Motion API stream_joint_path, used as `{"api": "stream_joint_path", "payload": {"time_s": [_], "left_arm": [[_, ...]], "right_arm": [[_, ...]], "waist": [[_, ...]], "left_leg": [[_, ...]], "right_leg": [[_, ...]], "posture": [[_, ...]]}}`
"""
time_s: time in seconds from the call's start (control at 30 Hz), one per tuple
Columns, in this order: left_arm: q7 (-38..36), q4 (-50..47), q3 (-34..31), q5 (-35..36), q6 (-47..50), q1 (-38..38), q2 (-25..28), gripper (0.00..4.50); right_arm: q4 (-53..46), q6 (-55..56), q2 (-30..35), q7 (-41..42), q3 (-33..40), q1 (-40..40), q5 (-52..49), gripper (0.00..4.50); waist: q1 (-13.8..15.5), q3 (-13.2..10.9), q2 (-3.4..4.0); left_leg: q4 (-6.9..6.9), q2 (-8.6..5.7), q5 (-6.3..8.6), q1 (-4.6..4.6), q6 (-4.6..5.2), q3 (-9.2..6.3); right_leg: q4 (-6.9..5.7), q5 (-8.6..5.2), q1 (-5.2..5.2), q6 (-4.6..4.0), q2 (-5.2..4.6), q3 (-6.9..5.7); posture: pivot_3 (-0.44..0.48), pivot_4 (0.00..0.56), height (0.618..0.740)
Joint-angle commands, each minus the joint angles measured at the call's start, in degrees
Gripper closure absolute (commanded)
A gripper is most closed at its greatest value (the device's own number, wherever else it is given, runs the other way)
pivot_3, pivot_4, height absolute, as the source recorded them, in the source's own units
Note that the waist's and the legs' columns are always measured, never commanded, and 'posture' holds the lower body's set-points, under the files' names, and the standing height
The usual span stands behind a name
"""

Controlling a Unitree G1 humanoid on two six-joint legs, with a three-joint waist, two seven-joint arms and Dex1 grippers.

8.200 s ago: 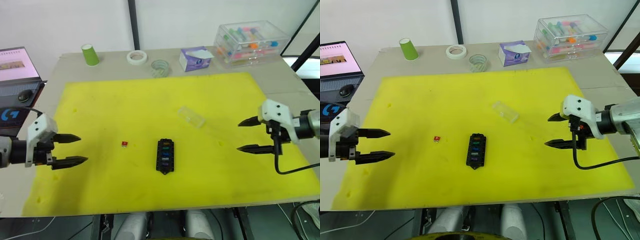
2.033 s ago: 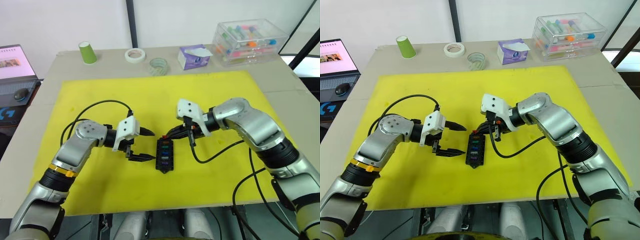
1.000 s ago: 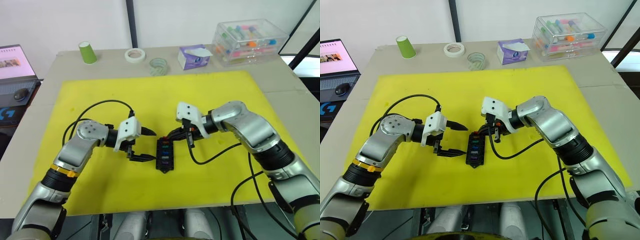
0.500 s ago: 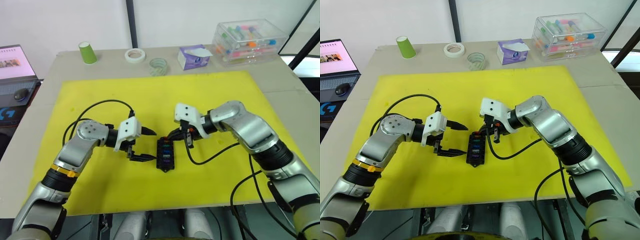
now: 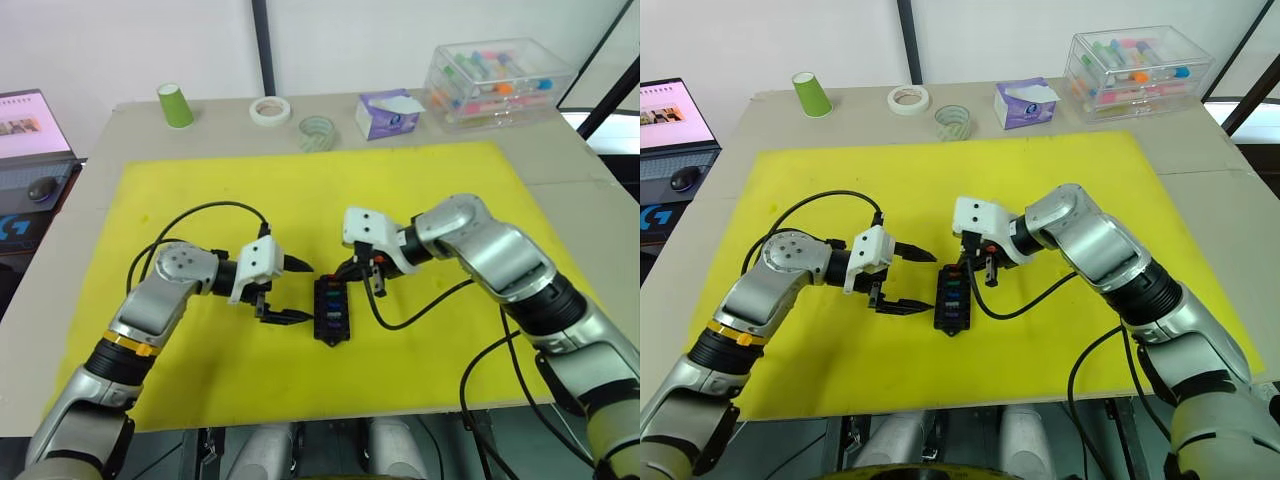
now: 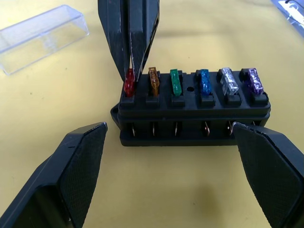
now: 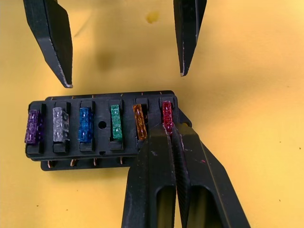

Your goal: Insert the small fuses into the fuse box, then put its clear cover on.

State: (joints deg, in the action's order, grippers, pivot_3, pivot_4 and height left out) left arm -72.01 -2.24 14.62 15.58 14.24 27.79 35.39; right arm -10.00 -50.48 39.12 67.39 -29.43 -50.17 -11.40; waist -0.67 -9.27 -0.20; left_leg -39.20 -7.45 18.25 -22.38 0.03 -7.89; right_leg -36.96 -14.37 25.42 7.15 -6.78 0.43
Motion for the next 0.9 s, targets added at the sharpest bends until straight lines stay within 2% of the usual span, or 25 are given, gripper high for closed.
{"api": "stream_joint_path", "payload": {"time_s": [0.03, 0.7, 0.73, 0.83, 0.9], "left_arm": [[0.2, -1.0, -0.7, 0.2, -0.5, 0.2, -0.1, 0.08], [0.7, -1.2, -0.8, 0.2, -0.2, 0.0, -0.1, 0.08], [0.7, -1.2, -0.8, 0.2, -0.2, 0.1, -0.1, 0.0], [0.9, -1.2, -0.8, 0.3, -0.2, 0.1, -0.1, 0.0], [1.0, -1.3, -0.8, 0.3, -0.2, 0.0, 0.0, 0.0]], "right_arm": [[-2.0, 0.0, -0.2, 0.8, -0.1, -1.2, -0.2, 4.5], [-3.5, 0.0, -0.1, 0.4, 0.6, -2.2, 0.0, 4.5], [-3.5, 0.0, -0.2, 0.5, 0.5, -2.2, 0.0, 4.0], [-3.5, 0.2, -0.1, 0.5, 0.2, -2.2, 0.3, 3.12], [-3.8, 0.4, 0.2, 0.7, -0.2, -2.0, 0.5, 3.12]], "waist": [[0.0, 0.0, 0.0], [0.0, 0.0, 0.0], [0.0, 0.0, 0.0], [0.0, 0.0, 0.0], [0.0, 0.0, 0.0]], "left_leg": [[0.0, 0.0, 0.0, 0.0, 0.0, 0.0], [0.0, 0.0, 0.0, 0.0, 0.0, 0.0], [0.0, 0.0, 0.0, 0.0, 0.0, 0.0], [0.0, 0.0, 0.0, 0.0, 0.0, 0.0], [0.0, 0.0, 0.0, 0.0, 0.0, 0.0]], "right_leg": [[0.0, 0.0, 0.0, 0.0, 0.0, 0.0], [-0.01, 0.0, 0.01, 0.0, 0.0, 0.0], [-0.01, 0.0, 0.01, 0.0, 0.0, 0.0], [-0.01, 0.0, 0.01, 0.0, 0.0, 0.0], [-0.01, 0.0, 0.02, 0.0, 0.0, 0.0]], "posture": [[0.0, 0.15, 0.74], [0.0, 0.15, 0.74], [0.0, 0.15, 0.74], [0.0, 0.15, 0.74], [0.0, 0.15, 0.74]]}}
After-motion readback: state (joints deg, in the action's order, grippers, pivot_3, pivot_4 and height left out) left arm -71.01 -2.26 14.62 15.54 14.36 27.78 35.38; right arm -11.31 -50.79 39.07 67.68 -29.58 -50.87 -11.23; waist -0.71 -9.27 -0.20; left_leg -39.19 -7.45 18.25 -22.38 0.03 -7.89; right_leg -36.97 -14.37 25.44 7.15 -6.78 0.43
